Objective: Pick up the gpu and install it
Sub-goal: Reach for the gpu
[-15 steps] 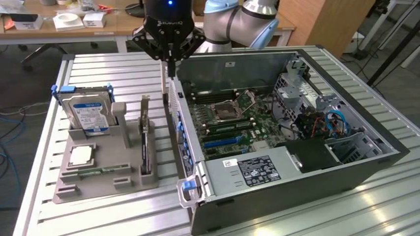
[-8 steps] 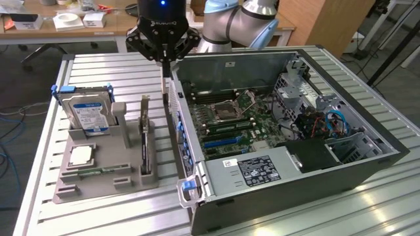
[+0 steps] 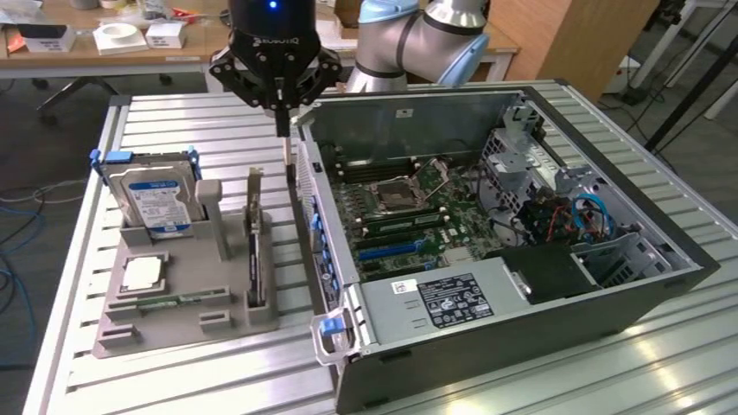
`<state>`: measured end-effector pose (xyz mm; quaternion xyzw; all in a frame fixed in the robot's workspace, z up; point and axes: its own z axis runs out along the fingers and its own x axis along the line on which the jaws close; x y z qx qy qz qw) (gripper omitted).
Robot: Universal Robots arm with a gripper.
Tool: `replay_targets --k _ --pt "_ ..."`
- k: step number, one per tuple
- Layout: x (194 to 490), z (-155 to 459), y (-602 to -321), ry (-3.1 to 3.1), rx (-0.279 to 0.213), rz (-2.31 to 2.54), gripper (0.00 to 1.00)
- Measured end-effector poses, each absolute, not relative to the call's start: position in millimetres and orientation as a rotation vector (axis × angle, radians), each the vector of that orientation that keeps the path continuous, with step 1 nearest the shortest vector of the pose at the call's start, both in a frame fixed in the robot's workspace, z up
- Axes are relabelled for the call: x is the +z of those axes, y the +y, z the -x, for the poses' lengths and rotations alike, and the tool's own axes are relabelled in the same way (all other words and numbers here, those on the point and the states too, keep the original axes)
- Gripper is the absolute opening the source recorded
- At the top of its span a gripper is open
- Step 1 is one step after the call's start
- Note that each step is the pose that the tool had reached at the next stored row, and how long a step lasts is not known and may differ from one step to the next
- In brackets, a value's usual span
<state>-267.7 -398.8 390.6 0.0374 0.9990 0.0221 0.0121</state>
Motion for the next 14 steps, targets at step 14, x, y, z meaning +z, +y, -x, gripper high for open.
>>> replay_targets --k 14 --pt "390 288 -399 3.115 0.069 -0.117 0.10"
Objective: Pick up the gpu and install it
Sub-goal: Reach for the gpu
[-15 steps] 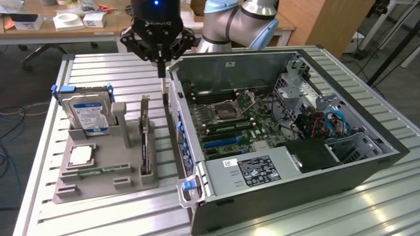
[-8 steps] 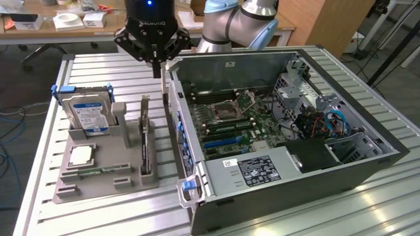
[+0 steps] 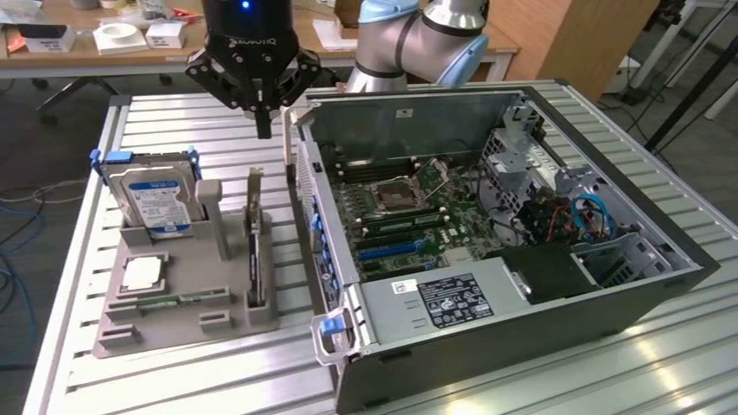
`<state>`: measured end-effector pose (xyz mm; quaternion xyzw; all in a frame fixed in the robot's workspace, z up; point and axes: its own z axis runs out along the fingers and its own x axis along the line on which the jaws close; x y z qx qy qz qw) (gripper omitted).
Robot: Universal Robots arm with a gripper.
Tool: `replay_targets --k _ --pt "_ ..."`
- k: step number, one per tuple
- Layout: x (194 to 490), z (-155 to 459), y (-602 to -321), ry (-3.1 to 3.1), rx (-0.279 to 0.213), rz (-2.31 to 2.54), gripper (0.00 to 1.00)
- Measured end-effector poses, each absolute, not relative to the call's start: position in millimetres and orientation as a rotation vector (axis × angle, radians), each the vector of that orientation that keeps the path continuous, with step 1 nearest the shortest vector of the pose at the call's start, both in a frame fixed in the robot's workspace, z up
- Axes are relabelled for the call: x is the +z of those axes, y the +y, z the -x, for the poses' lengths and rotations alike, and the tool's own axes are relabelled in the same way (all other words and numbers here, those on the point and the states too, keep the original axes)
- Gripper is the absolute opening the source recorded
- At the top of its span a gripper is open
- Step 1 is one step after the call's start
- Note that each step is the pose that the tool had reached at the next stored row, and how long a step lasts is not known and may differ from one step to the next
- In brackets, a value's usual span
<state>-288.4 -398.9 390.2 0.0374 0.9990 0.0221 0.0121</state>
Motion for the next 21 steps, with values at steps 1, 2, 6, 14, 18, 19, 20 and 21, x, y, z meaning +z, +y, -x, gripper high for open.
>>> replay_targets --k 1,2,6,14,18,19,20,21 --pt "390 289 -399 3.115 0.069 -0.117 0.10" --pt "390 289 -399 3.115 0.069 -0.117 0.10" --pt "390 289 -399 3.115 0.069 -0.117 0.10" --pt "390 297 -399 3.115 0.069 -0.117 0.10" --pt "390 299 -399 3.115 0.069 -0.117 0.10" --pt "390 300 -399 3.115 0.069 -0.117 0.10" --pt "390 300 -399 3.115 0.069 -0.117 0.10" --pt "390 301 -399 3.115 0.069 -0.117 0.10"
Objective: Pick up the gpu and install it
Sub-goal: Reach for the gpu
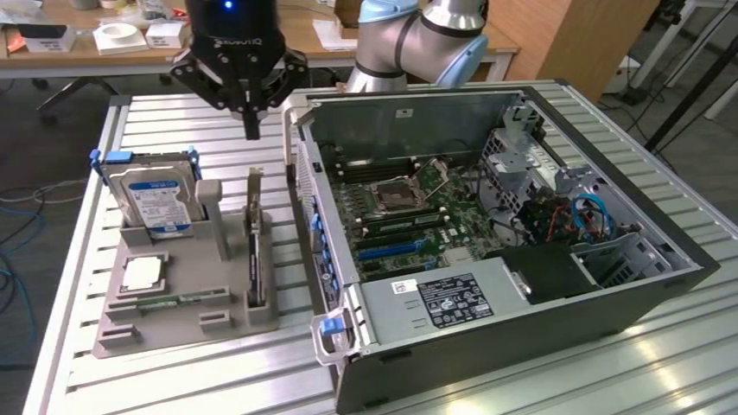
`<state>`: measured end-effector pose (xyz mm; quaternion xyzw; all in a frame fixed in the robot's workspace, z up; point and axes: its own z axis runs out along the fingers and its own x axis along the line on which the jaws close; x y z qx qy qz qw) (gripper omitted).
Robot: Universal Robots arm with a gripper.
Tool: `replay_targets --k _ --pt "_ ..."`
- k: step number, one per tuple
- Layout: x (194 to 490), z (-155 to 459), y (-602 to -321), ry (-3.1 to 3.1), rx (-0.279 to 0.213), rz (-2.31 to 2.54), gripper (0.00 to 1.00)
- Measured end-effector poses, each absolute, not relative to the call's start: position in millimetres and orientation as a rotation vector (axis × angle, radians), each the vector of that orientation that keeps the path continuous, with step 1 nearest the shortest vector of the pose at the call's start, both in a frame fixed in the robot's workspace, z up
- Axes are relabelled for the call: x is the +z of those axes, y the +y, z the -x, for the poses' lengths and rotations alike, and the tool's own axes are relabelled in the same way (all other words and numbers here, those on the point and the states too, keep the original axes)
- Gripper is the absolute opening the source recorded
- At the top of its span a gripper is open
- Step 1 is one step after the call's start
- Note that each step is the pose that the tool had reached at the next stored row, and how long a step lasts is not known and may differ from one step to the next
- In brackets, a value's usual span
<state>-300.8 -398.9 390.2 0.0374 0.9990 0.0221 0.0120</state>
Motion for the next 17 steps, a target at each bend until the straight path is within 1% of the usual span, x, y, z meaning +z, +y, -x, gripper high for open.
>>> replay_targets --k 17 --pt "390.2 304.8 -400.8 3.115 0.069 -0.117 0.10"
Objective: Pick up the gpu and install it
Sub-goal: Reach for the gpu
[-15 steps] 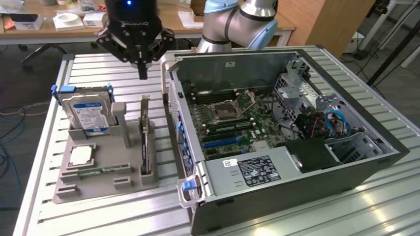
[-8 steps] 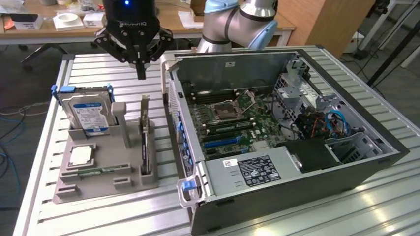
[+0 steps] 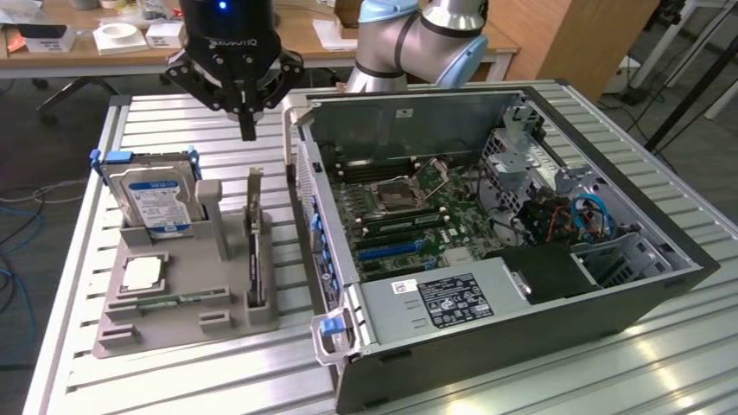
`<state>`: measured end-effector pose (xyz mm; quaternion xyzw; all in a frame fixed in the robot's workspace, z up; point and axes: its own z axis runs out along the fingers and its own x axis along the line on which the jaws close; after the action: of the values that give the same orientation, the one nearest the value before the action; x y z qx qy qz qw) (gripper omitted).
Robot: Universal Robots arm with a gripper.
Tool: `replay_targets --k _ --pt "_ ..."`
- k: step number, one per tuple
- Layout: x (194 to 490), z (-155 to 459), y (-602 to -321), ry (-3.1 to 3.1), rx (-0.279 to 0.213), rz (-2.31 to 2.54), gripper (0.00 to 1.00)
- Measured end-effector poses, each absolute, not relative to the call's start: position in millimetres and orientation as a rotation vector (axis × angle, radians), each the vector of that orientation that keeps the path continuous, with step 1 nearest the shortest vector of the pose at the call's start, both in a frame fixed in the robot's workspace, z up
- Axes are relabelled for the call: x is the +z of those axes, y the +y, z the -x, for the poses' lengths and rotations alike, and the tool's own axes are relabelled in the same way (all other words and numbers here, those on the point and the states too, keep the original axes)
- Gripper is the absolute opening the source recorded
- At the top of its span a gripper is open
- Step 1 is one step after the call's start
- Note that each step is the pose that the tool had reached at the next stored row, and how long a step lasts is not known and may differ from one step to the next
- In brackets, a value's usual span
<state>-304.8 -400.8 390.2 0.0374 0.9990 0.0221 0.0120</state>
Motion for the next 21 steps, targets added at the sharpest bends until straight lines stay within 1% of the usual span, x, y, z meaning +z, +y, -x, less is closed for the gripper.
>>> replay_targets --k 21 --pt "390.2 309.1 -410.2 3.115 0.069 -0.117 0.10"
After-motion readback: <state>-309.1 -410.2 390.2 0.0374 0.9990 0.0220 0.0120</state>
